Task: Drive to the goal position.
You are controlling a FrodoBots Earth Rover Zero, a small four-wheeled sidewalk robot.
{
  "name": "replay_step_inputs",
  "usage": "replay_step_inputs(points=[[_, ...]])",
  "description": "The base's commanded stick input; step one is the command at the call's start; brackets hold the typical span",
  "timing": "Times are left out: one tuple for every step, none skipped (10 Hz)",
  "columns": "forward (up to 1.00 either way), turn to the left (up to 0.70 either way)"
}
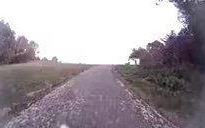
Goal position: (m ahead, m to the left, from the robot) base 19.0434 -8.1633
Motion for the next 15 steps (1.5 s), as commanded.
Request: replay_step_inputs(points=[[0.7,0.0],[0.7,0.0],[0.7,0.0],[0.7,0.0],[0.7,0.0],[0.7,0.0],[0.7,0.0],[0.7,0.0],[0.7,0.0],[0.7,0.0],[0.7,0.0],[0.7,0.0],[0.7,0.0],[0.7,0.0],[0.7,0.0]])
